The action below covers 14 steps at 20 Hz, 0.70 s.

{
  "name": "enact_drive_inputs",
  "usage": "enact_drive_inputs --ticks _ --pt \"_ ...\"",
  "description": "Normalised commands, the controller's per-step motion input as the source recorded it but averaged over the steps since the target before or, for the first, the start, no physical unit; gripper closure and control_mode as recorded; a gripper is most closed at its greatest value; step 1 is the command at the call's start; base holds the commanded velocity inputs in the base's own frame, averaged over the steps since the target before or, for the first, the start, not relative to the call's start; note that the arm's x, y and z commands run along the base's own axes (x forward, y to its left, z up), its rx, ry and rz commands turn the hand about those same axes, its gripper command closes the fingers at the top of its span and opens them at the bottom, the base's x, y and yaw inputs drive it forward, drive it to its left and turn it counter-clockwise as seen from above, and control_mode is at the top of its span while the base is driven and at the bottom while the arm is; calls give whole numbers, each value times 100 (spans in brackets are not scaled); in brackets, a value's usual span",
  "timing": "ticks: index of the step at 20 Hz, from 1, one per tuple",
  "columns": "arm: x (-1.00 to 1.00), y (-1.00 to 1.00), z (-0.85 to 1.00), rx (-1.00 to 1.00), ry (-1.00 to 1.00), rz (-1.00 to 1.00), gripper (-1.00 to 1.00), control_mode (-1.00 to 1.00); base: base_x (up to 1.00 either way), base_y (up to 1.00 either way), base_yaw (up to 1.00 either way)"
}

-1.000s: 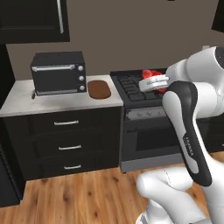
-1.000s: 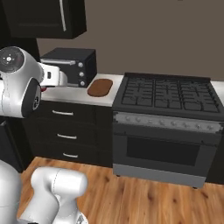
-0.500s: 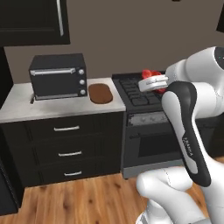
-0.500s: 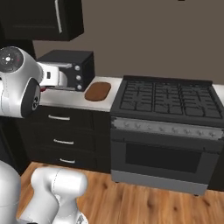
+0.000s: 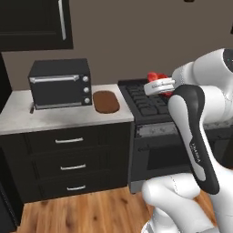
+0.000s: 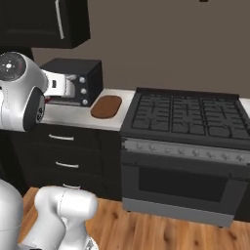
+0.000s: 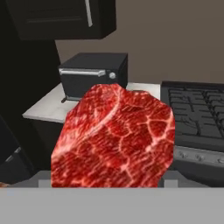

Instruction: Retrieve the steak from the fridge and place it on the cutting board.

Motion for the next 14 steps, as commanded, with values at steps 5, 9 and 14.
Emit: enact_drive_inputs --ticks 5,9,14 --pt "0 0 0 0 0 0 100 100 55 0 0" --pt "0 0 0 0 0 0 100 100 62 0 0" --pt "0 0 0 0 0 0 100 100 60 0 -1"
